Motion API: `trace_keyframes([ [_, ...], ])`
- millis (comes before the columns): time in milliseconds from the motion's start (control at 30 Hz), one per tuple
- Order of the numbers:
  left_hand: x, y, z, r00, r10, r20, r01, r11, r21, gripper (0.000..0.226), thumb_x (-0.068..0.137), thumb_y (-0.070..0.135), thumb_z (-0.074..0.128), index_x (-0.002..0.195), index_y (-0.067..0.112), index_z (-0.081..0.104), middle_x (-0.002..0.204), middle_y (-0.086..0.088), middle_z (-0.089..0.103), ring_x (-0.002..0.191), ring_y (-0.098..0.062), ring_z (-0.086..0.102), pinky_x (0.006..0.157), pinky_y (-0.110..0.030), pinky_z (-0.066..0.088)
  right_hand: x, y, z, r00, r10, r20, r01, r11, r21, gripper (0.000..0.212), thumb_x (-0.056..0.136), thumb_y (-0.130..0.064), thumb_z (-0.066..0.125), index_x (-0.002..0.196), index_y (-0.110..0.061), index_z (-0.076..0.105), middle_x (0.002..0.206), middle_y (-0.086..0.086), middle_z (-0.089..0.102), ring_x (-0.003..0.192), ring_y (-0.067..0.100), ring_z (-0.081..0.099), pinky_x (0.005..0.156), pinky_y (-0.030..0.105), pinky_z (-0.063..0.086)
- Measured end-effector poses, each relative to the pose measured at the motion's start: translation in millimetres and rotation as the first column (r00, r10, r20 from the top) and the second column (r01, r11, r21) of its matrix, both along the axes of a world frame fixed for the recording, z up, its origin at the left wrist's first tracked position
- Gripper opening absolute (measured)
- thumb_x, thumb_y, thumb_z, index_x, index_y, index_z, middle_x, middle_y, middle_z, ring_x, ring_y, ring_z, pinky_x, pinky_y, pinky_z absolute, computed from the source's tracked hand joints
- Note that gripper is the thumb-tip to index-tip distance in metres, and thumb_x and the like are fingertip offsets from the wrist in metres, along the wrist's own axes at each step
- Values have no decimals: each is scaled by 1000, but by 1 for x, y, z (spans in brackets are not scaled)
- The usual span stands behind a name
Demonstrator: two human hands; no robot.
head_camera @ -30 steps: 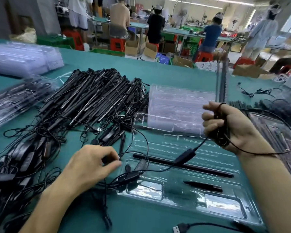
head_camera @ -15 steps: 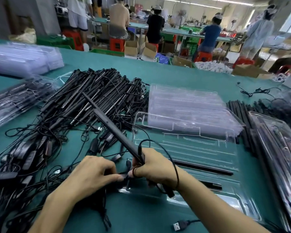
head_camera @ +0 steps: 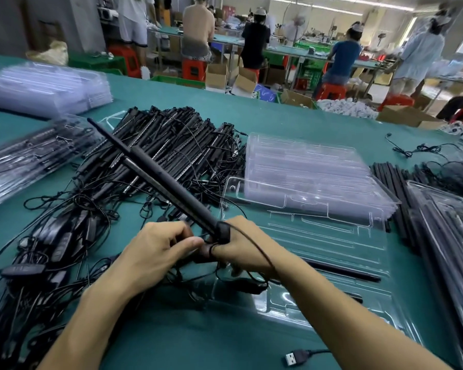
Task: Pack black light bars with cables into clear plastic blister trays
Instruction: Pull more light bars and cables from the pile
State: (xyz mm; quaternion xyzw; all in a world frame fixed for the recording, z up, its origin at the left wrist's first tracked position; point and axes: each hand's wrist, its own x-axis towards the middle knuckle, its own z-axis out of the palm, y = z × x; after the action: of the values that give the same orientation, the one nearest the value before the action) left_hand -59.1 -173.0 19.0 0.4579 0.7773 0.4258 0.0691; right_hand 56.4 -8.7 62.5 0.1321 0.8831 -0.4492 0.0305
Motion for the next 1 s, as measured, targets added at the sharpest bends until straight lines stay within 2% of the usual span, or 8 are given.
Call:
trace_keyframes([
  [133, 7, 8, 13, 998, -31, 51, 25, 994, 103, 25, 89, 54, 51, 78, 33, 58, 62, -1, 59, 50, -10, 47, 48, -33, 41, 5, 7, 19, 993, 34, -112, -71, 935, -348, 10, 94, -12, 63, 85, -8, 62, 71, 9, 59, 52, 16, 56, 44, 23, 49],
  [233, 8, 5, 18, 991, -76, 111, 65, 993, 101, 6, 89, 35, 68, 87, 34, 62, 72, 9, 63, 59, -4, 56, 55, -17, 44, -2, 13, 32, 986, -78, -150, 0, 889, -459, 15, 95, -11, 61, 80, -11, 57, 57, 1, 59, 39, 10, 50, 43, 24, 46],
  [300, 6, -1, 17, 997, 9, 81, -12, 999, 33, 18, 80, 42, 76, 92, 36, 63, 85, 19, 63, 73, -5, 62, 64, -23, 50, -8, 15, 37, 976, -133, -171, 37, 881, -471, 17, 94, -10, 62, 78, -10, 56, 53, 1, 55, 36, 9, 44, 42, 21, 44],
  [367, 2, -10, 15, 996, 86, 35, -84, 996, -34, 35, 72, 66, 69, 91, 38, 62, 93, 27, 61, 83, -2, 62, 71, -31, 52, -12, 14, 37, 968, -176, -178, 66, 866, -496, 18, 93, -10, 63, 77, -10, 57, 52, 1, 52, 36, 9, 41, 42, 20, 44],
  [500, 1, -23, 13, 991, 108, -83, -119, 983, -137, 51, 62, 87, 52, 89, 44, 59, 99, 34, 54, 85, 3, 57, 74, -38, 54, -18, 13, 27, 941, -315, -122, 192, 796, -575, 21, 93, -10, 62, 74, -12, 56, 49, 0, 49, 33, 8, 38, 40, 20, 43],
  [700, 2, -27, -3, 986, 125, -110, -143, 974, -174, 50, 73, 63, 71, 117, 45, 58, 98, 24, 56, 83, 5, 55, 73, -23, 49, -13, 16, 13, 921, -384, -71, 286, 787, -546, 14, 92, -11, 65, 80, -8, 58, 48, 1, 49, 33, 9, 38, 39, 21, 43],
  [833, 7, -29, -11, 983, 182, -36, -185, 975, -125, 30, 72, 47, 81, 92, 41, 59, 78, 17, 64, 87, 9, 58, 68, -18, 46, -12, 21, 11, 925, -378, -29, 301, 779, -550, 11, 90, -12, 67, 82, -6, 61, 47, -1, 48, 33, 8, 37, 39, 20, 43],
  [1000, 9, -29, -11, 988, 154, 30, -150, 983, -101, 36, 65, 40, 88, 86, 41, 59, 87, 23, 64, 81, -1, 62, 66, -21, 46, -6, 23, 9, 969, -247, 30, 233, 858, -457, 17, 89, -17, 69, 94, -3, 62, 48, -1, 50, 35, 8, 40, 38, 20, 41],
])
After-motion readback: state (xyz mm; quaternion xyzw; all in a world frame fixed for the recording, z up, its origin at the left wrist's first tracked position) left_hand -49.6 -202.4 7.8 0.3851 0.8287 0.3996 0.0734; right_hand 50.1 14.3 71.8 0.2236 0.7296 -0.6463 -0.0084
